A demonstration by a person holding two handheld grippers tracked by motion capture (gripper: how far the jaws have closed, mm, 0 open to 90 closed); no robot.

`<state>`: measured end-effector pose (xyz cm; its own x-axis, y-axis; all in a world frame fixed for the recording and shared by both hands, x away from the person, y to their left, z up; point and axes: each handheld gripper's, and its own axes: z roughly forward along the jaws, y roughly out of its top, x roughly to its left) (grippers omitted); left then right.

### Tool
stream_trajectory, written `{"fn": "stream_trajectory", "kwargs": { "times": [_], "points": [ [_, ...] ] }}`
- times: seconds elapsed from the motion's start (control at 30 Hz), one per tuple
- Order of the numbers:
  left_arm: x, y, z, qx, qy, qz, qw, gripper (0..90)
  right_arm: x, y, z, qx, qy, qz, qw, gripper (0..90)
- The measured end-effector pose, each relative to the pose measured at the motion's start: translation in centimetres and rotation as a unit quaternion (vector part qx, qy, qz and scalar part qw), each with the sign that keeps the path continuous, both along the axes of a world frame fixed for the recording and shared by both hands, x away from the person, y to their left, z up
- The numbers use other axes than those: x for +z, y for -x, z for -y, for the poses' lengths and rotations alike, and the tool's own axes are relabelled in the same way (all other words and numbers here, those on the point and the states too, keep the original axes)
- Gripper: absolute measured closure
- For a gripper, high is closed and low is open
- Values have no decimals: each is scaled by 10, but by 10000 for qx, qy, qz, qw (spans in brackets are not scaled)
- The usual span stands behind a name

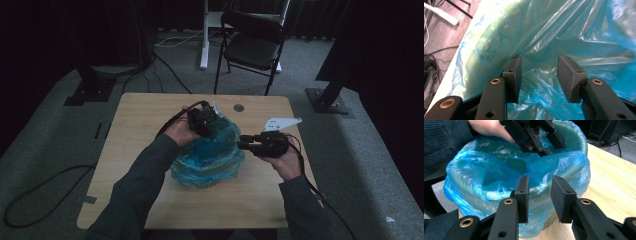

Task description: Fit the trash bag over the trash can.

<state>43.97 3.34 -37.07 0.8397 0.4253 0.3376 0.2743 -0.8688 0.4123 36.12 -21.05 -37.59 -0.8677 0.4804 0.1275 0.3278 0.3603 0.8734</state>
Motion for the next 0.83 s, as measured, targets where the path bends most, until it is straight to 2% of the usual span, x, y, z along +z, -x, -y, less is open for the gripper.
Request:
{"fn": "stream_trajectory", "kwargs": {
  "times": [0.07,0.1,0.13,0.2,0.3,0.4,0.6,0.63,0.67,0.8,0.83],
  "points": [
    [5,5,-3,-75,179,67,9998,547,2,0,2,-24,-71,28,10000,659],
    [5,5,-3,-75,179,67,9998,547,2,0,2,-24,-71,28,10000,659],
    [16,17,-12,-187,590,238,9978,547,5,1,6,-66,-175,92,9998,648],
    [21,26,-20,-219,829,358,9957,548,6,2,8,-100,-192,108,9997,644],
    [26,35,-34,-182,954,519,9939,546,7,3,11,-134,-193,120,9997,640],
    [30,40,-50,-106,1206,544,9912,547,7,3,13,-151,-218,132,9996,636],
    [33,49,-84,118,1709,644,9831,547,5,2,15,-204,-219,125,9995,633],
    [33,52,-90,165,1805,688,9810,546,5,2,16,-212,-229,127,9994,631],
    [34,55,-96,214,1939,763,9778,546,5,2,16,-215,-229,125,9994,629],
    [33,66,-126,502,2477,946,9629,546,4,0,22,-318,-260,126,9991,620],
    [33,66,-126,502,2477,946,9629,546,4,0,22,-318,-260,126,9991,620]
  ]
}}
